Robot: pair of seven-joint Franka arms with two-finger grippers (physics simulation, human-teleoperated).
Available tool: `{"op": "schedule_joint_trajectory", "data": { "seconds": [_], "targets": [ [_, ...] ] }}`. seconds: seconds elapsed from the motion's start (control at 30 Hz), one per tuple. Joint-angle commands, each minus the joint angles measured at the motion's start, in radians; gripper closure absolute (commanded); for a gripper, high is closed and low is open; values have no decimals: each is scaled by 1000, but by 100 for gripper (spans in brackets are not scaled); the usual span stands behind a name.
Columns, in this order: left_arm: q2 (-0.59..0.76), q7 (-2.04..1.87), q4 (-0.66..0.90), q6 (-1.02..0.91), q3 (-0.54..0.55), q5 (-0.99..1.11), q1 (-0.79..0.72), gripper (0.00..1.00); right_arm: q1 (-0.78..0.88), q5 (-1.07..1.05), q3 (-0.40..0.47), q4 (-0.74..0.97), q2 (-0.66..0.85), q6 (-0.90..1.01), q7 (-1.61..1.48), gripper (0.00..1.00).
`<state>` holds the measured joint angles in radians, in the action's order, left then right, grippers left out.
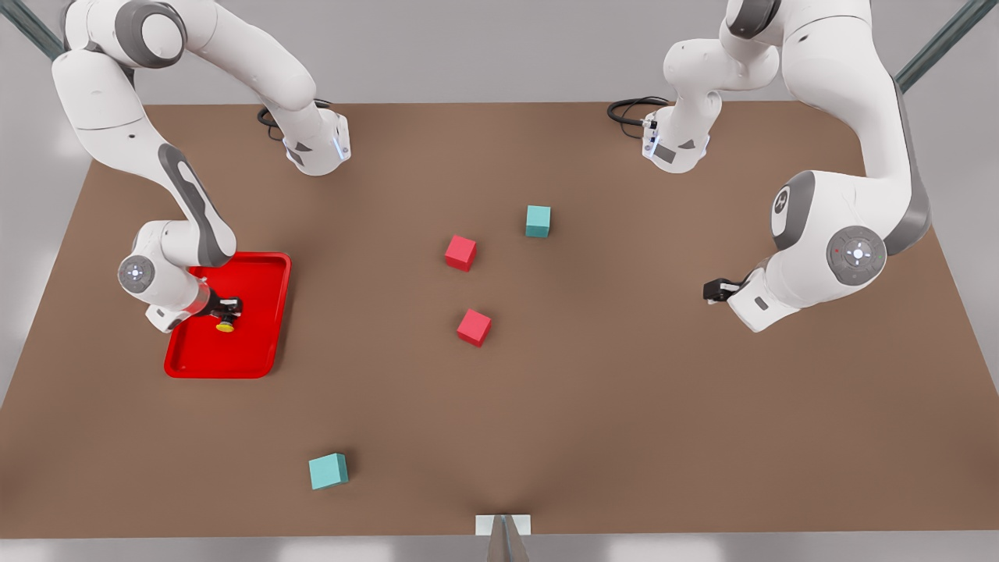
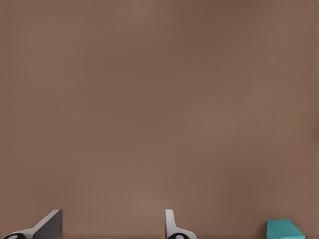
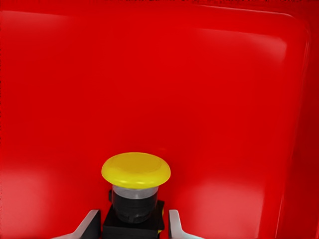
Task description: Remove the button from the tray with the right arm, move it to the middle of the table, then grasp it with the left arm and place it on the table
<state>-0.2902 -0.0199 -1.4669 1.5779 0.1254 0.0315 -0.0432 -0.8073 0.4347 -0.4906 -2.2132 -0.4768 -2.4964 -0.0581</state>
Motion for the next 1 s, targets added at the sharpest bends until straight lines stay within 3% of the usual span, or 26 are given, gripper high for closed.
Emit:
{"op": "schedule_joint_trajectory", "data": {
  "seconds": [0.0,0.13,0.33,0.57,0.7,0.83,0.93,0.97],
  "targets": [
    [2,-2,0,5,0,1,0,0,2,-1,0,1,-8,-13,6,39],
    [0,0,0,5,0,1,2,0,0,-2,0,1,-6,-13,9,44],
    [-1,0,0,5,0,1,3,0,-3,-5,0,1,-5,-16,12,63],
    [0,0,0,5,0,1,3,0,13,-114,-51,17,102,83,11,62],
    [0,0,0,5,0,1,6,0,309,-323,-23,155,98,209,121,61],
    [0,0,0,5,0,1,6,0,1011,-629,437,311,64,272,276,61],
    [-1,0,0,5,0,1,6,0,1486,-839,748,503,-46,395,440,61],
    [0,0,0,5,0,1,6,0,1592,-892,811,572,-88,431,503,61]
  ]
}}
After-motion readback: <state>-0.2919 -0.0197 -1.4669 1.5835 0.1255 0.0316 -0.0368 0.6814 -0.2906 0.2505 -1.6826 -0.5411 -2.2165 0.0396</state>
